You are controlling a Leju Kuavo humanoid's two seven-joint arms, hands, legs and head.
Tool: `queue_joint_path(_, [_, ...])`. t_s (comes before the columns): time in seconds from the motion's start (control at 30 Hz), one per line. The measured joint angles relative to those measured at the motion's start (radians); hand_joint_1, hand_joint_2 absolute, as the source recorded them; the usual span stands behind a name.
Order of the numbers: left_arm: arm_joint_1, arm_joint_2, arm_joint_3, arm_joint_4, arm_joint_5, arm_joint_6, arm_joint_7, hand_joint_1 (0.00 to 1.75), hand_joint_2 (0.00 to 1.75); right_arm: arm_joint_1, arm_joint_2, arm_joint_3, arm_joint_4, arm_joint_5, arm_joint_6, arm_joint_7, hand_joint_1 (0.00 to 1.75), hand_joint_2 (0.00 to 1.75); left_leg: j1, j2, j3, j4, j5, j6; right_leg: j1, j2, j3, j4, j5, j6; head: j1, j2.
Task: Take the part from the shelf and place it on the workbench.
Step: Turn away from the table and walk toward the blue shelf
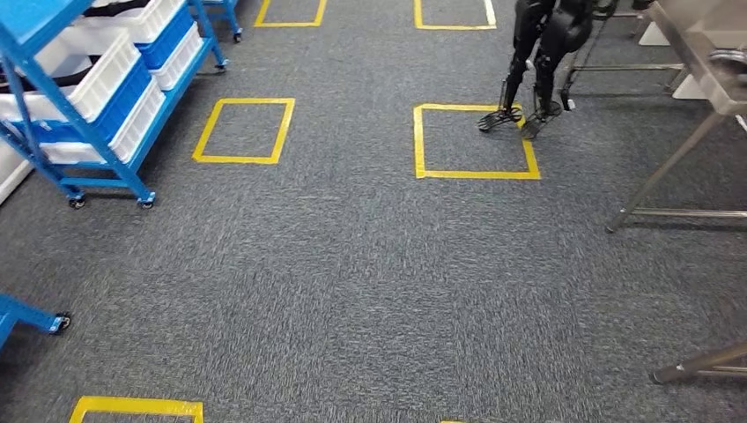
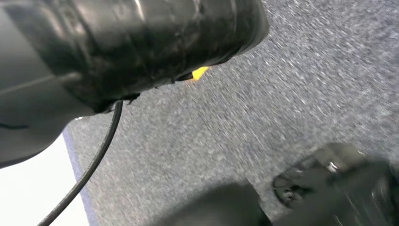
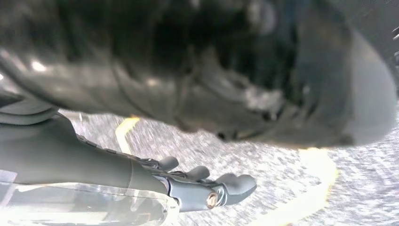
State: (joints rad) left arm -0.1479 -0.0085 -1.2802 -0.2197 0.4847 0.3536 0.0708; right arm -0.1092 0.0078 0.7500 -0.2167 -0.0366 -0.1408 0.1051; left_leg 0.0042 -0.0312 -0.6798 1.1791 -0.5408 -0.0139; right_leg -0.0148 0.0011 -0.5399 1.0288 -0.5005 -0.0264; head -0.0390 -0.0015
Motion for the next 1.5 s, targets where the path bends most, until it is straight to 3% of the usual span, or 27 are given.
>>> queue_joint_path(0.07, [-0.003, -0.004, -0.007, -0.001, -0.010, -0.003, -0.006, 0.00, 0.00, 0.003, 0.001, 0.000, 0.000, 0.009, -0.011, -0.001, 0.00, 0.00, 0.001, 0.017, -0.058, 0.111, -0.038, -0.003, 0.004, -0.033, 0.001, 0.000, -0.004, -0.003, 0.000, 0.000])
queue_joint_path(0.1, [-0.003, -0.004, -0.011, -0.001, -0.015, -0.005, -0.008, 0.00, 0.00, 0.004, 0.001, 0.000, 0.000, 0.013, -0.014, -0.001, 0.00, 0.00, 0.001, 0.020, -0.065, 0.122, -0.031, -0.003, 0.006, -0.048, 0.003, 0.000, -0.006, -0.004, -0.001, 0.000])
queue_joint_path(0.13, [-0.002, -0.004, -0.016, -0.001, -0.020, -0.009, -0.010, 0.00, 0.00, 0.004, 0.001, 0.000, 0.000, 0.016, -0.015, -0.002, 0.00, 0.00, 0.000, 0.026, -0.050, 0.092, -0.005, 0.000, 0.007, -0.062, 0.005, 0.000, -0.009, -0.004, 0.000, 0.000])
queue_joint_path(0.2, [-0.003, -0.001, -0.023, -0.001, -0.029, -0.025, -0.012, 0.00, 0.00, 0.002, 0.001, 0.000, 0.000, 0.021, -0.014, -0.005, 0.00, 0.00, -0.007, 0.062, 0.023, -0.046, 0.061, 0.013, 0.010, -0.086, 0.015, 0.000, -0.016, -0.003, 0.000, 0.000])
queue_joint_path(0.27, [-0.008, 0.005, -0.026, -0.001, -0.034, -0.038, -0.014, 0.00, 0.00, 0.001, 0.002, 0.000, 0.000, 0.025, -0.011, -0.007, 0.00, 0.00, -0.019, 0.100, 0.074, -0.144, 0.087, 0.028, 0.015, -0.107, 0.022, 0.000, -0.023, 0.004, 0.000, 0.000])
queue_joint_path(0.3, [-0.009, 0.007, -0.027, -0.001, -0.035, -0.041, -0.015, 0.00, 0.00, 0.000, 0.003, 0.000, 0.000, 0.026, -0.009, -0.007, 0.00, 0.00, -0.025, 0.105, 0.079, -0.157, 0.084, 0.032, 0.016, -0.118, 0.025, -0.001, -0.026, 0.009, 0.001, 0.000])
queue_joint_path(0.37, [-0.007, 0.010, -0.029, -0.001, -0.035, -0.045, -0.016, 0.00, 0.00, -0.003, 0.003, 0.000, -0.001, 0.028, -0.007, -0.007, 0.00, 0.00, -0.022, 0.080, 0.082, -0.166, 0.087, 0.039, 0.018, -0.134, 0.032, -0.005, -0.031, 0.019, 0.000, 0.000])
queue_joint_path(0.43, [-0.005, 0.013, -0.031, -0.001, -0.035, -0.045, -0.016, 0.00, 0.00, -0.005, 0.003, 0.000, -0.002, 0.030, -0.007, -0.008, 0.00, 0.00, -0.014, 0.057, 0.091, -0.181, 0.094, 0.047, 0.016, -0.096, 0.025, 0.022, -0.053, 0.030, 0.004, 0.000])
queue_joint_path(0.5, [-0.008, 0.014, -0.032, -0.001, -0.035, -0.046, -0.016, 0.00, 0.00, -0.004, 0.003, 0.000, -0.002, 0.030, -0.007, -0.009, 0.00, 0.00, -0.009, 0.033, 0.097, -0.188, 0.097, 0.053, 0.012, -0.033, -0.026, 0.129, -0.106, 0.036, 0.009, 0.000])
queue_joint_path(0.57, [-0.011, 0.015, -0.036, -0.001, -0.036, -0.047, -0.016, 0.00, 0.00, 0.000, 0.003, 0.000, -0.002, 0.021, -0.007, -0.009, 0.00, 0.00, -0.009, 0.004, 0.097, -0.186, 0.096, 0.056, 0.007, -0.011, -0.094, 0.249, -0.144, 0.039, 0.011, 0.000])
queue_joint_path(0.6, [-0.011, 0.015, -0.039, -0.001, -0.038, -0.048, -0.016, 0.00, 0.00, 0.002, 0.003, 0.000, -0.001, 0.016, -0.008, -0.009, 0.00, 0.00, -0.008, -0.011, 0.098, -0.184, 0.095, 0.056, 0.005, -0.009, -0.110, 0.269, -0.136, 0.041, 0.011, 0.000])
queue_joint_path(0.63, [-0.009, 0.015, -0.042, -0.001, -0.041, -0.049, -0.015, 0.00, 0.00, 0.004, 0.003, 0.000, -0.001, 0.012, -0.009, -0.009, 0.00, 0.00, -0.007, -0.027, 0.099, -0.182, 0.093, 0.054, 0.003, -0.008, -0.110, 0.252, -0.110, 0.042, 0.011, 0.000])
queue_joint_path(0.67, [-0.008, 0.015, -0.044, -0.001, -0.044, -0.050, -0.015, 0.00, 0.00, 0.004, 0.003, 0.000, -0.001, 0.010, -0.010, -0.009, 0.00, 0.00, -0.006, -0.043, 0.099, -0.178, 0.091, 0.051, 0.000, -0.003, -0.093, 0.201, -0.069, 0.043, 0.011, 0.000])
queue_joint_path(0.73, [-0.008, 0.017, -0.047, -0.001, -0.050, -0.050, -0.016, 0.00, 0.00, 0.003, 0.002, 0.000, -0.001, 0.020, -0.010, -0.008, 0.00, 0.00, -0.004, -0.070, 0.093, -0.164, 0.085, 0.042, -0.008, 0.046, -0.048, 0.081, -0.009, 0.043, 0.011, 0.000])
queue_joint_path(0.8, [-0.010, 0.018, -0.049, -0.001, -0.058, -0.049, -0.017, 0.00, 0.00, 0.001, 0.002, 0.006, -0.001, 0.049, -0.007, -0.005, 0.00, 0.00, -0.002, -0.093, 0.082, -0.155, 0.083, 0.030, -0.010, 0.085, -0.030, 0.029, 0.002, 0.038, 0.011, 0.000])
queue_joint_path(0.87, [-0.009, 0.021, -0.051, -0.001, -0.063, -0.049, -0.018, 0.00, 0.00, -0.001, 0.003, 0.017, -0.001, 0.076, -0.005, -0.003, 0.00, 0.00, 0.001, -0.117, 0.075, -0.157, 0.087, 0.017, -0.007, 0.069, -0.026, 0.024, 0.003, 0.026, 0.011, 0.000])
queue_joint_path(0.9, [-0.006, 0.023, -0.052, -0.001, -0.064, -0.049, -0.018, 0.00, 0.00, -0.002, 0.003, 0.021, -0.001, 0.085, -0.006, -0.003, 0.00, 0.00, 0.001, -0.113, 0.072, -0.154, 0.085, 0.011, -0.008, 0.057, -0.021, 0.020, 0.005, 0.019, 0.011, 0.000])
queue_joint_path(0.97, [-0.005, 0.026, -0.057, -0.001, -0.065, -0.049, -0.015, 0.00, 0.00, -0.003, 0.003, 0.030, -0.001, 0.097, -0.009, -0.005, 0.00, 0.00, -0.001, -0.064, 0.045, -0.100, 0.054, 0.001, -0.011, 0.029, -0.015, 0.011, 0.010, 0.008, 0.004, 0.000])
queue_joint_path(1.03, [-0.009, 0.026, -0.060, -0.001, -0.065, -0.049, -0.012, 0.00, 0.00, -0.001, 0.003, 0.041, -0.001, 0.105, -0.008, -0.007, 0.00, 0.00, 0.000, -0.004, -0.016, 0.022, -0.002, -0.008, -0.006, -0.003, -0.013, 0.009, 0.008, 0.001, -0.003, 0.000])
queue_joint_path(1.1, [-0.009, 0.026, -0.063, -0.001, -0.062, -0.049, -0.009, 0.00, 0.00, 0.000, 0.002, 0.048, 0.000, 0.106, -0.003, -0.006, 0.00, 0.00, 0.004, 0.016, -0.061, 0.105, -0.020, -0.012, -0.003, -0.035, -0.010, 0.009, 0.004, -0.002, -0.003, 0.000])
queue_joint_path(1.13, [-0.008, 0.026, -0.064, -0.001, -0.059, -0.048, -0.007, 0.00, 0.00, 0.000, 0.002, 0.050, 0.000, 0.105, -0.001, -0.006, 0.00, 0.00, 0.004, 0.020, -0.058, 0.095, -0.003, -0.011, -0.002, -0.049, -0.008, 0.009, 0.002, -0.002, -0.003, 0.000])
queue_joint_path(1.17, [-0.006, 0.026, -0.065, -0.001, -0.056, -0.046, -0.006, 0.00, 0.00, -0.001, 0.002, 0.051, 0.000, 0.105, 0.002, -0.007, 0.00, 0.00, 0.004, 0.028, -0.035, 0.049, 0.028, -0.009, -0.002, -0.062, -0.004, 0.009, -0.001, -0.001, -0.003, 0.000])
queue_joint_path(1.23, [-0.006, 0.027, -0.065, -0.001, -0.052, -0.043, -0.003, 0.00, 0.00, -0.003, 0.003, 0.054, 0.000, 0.105, 0.007, -0.008, 0.00, 0.00, -0.003, 0.072, 0.033, -0.082, 0.085, 0.001, 0.001, -0.084, 0.005, 0.009, -0.009, 0.005, -0.003, 0.000])
queue_joint_path(1.3, [-0.010, 0.028, -0.065, -0.001, -0.052, -0.041, -0.002, 0.00, 0.00, -0.004, 0.002, 0.058, 0.000, 0.106, 0.014, -0.009, 0.00, 0.00, -0.013, 0.101, 0.067, -0.150, 0.099, 0.015, 0.006, -0.103, 0.013, 0.009, -0.016, 0.016, -0.002, 0.000])
queue_joint_path(1.37, [-0.009, 0.028, -0.065, -0.001, -0.050, -0.040, 0.002, 0.00, 0.00, -0.007, 0.002, 0.061, -0.001, 0.107, 0.017, -0.010, 0.00, 0.00, -0.016, 0.083, 0.068, -0.157, 0.096, 0.026, 0.009, -0.122, 0.021, 0.004, -0.021, 0.026, -0.001, 0.000])
queue_joint_path(1.43, [-0.005, 0.027, -0.065, -0.001, -0.048, -0.040, 0.008, 0.00, 0.00, -0.009, 0.001, 0.063, -0.001, 0.108, 0.020, -0.012, 0.00, 0.00, -0.010, 0.062, 0.075, -0.168, 0.100, 0.036, 0.007, -0.098, 0.023, 0.018, -0.036, 0.036, 0.001, 0.000])
queue_joint_path(1.5, [-0.006, 0.026, -0.065, -0.001, -0.044, -0.039, 0.013, 0.00, 0.00, -0.010, 0.000, 0.067, -0.001, 0.108, 0.025, -0.016, 0.00, 0.00, -0.004, 0.040, 0.081, -0.176, 0.105, 0.046, 0.004, -0.041, -0.015, 0.103, -0.085, 0.043, 0.006, 0.000])
